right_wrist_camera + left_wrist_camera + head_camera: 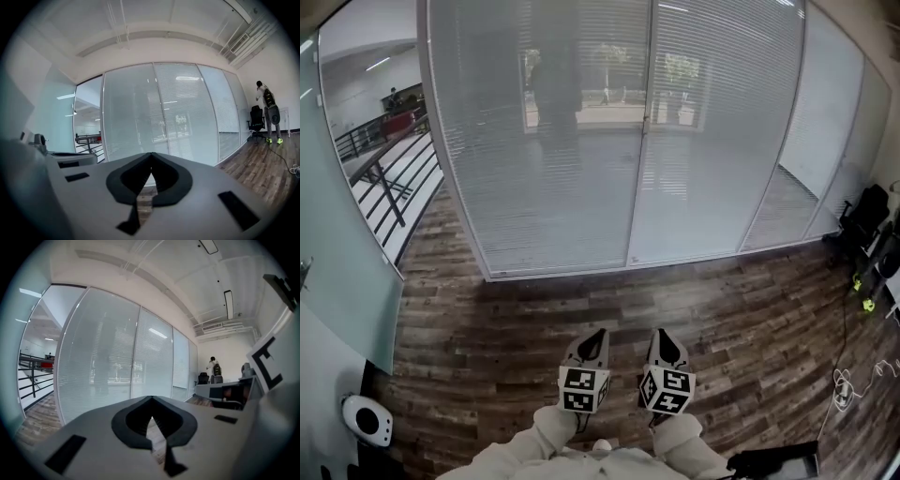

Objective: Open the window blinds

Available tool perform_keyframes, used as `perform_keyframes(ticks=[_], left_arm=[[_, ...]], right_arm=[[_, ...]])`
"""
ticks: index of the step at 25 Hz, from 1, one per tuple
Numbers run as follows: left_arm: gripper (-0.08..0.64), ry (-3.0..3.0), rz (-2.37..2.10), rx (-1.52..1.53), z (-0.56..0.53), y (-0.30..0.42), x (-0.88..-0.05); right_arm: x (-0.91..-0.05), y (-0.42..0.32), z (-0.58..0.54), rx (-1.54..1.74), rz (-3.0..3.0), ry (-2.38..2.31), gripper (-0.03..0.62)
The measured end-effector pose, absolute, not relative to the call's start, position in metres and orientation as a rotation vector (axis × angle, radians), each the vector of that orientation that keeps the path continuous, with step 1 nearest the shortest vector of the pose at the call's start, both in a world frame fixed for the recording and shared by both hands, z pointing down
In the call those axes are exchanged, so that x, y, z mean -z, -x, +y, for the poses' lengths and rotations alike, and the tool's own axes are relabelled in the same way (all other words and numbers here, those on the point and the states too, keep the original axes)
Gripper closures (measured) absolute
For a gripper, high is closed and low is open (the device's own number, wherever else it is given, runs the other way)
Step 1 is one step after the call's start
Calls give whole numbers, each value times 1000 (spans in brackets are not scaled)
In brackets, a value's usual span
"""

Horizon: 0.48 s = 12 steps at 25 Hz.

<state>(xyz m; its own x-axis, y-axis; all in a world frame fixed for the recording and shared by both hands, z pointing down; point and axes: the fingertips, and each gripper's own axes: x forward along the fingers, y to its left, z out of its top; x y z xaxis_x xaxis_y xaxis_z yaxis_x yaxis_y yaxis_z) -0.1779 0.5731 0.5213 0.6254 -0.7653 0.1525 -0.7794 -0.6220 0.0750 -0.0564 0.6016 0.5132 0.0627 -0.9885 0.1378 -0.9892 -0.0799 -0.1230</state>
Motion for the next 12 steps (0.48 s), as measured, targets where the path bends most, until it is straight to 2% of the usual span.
perform_keyframes(ticks=[12], left_arm=[[560,-2668,-1323,-192,456,148,-531]], right_arm=[[-526,13,489,-352,-2116,-2285,578]])
